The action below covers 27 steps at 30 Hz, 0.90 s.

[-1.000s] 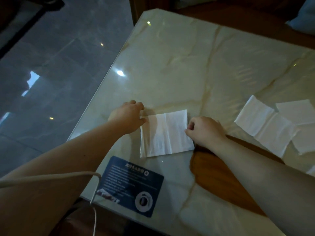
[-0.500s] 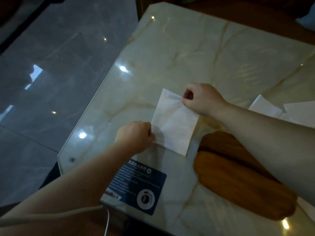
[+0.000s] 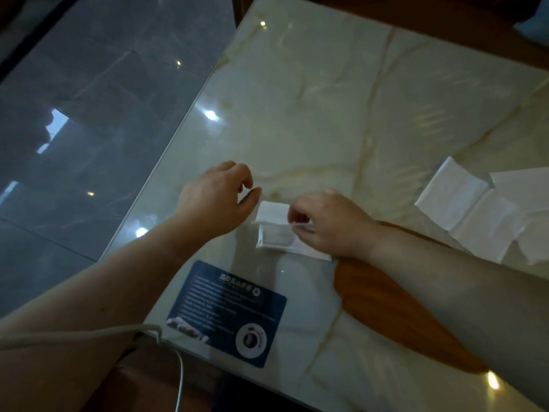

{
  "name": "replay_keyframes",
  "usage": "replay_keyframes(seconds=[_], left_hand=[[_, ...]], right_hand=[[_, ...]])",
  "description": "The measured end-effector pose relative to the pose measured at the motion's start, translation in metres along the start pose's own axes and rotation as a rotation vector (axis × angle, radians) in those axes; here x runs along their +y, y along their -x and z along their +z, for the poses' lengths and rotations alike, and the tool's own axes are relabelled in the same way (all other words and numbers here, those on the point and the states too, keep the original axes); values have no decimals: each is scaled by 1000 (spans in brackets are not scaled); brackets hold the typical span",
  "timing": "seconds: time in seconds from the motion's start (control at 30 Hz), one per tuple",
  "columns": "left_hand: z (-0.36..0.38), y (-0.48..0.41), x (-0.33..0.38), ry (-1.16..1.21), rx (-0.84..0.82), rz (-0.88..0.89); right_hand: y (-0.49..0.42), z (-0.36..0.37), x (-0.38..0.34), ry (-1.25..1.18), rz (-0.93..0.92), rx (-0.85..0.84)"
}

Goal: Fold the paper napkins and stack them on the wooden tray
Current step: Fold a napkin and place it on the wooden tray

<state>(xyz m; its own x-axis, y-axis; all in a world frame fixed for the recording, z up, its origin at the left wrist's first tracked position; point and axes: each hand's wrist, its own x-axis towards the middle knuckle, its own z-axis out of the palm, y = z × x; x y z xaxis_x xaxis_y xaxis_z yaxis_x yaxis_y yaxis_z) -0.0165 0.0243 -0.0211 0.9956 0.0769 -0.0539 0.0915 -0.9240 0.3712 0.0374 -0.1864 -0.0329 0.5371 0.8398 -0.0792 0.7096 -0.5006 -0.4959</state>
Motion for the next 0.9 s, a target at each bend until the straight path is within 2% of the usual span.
replay_keyframes(seconds=[0.17, 0.3, 0.4, 0.53, 0.73, 0.83, 0.9], left_hand=[[12, -6, 5, -46, -117, 34], [25, -12, 9, -66, -235, 79], [31, -19, 11, -100, -302, 71], [33, -28, 13, -114, -345, 41], [38, -29, 15, -132, -364, 15], [36, -27, 18, -90, -374, 2], [28, -23, 25, 44, -355, -53]], right_hand=[[17, 16, -4, -39, 36, -114], [17, 9, 13, -154, 228, -4], [14, 1, 33, -113, 365, 65], [10, 2, 49, -18, 491, -22], [4, 7, 43, 16, 514, -83], [9, 2, 40, -73, 486, -26], [18, -5, 36, -191, 487, 58]])
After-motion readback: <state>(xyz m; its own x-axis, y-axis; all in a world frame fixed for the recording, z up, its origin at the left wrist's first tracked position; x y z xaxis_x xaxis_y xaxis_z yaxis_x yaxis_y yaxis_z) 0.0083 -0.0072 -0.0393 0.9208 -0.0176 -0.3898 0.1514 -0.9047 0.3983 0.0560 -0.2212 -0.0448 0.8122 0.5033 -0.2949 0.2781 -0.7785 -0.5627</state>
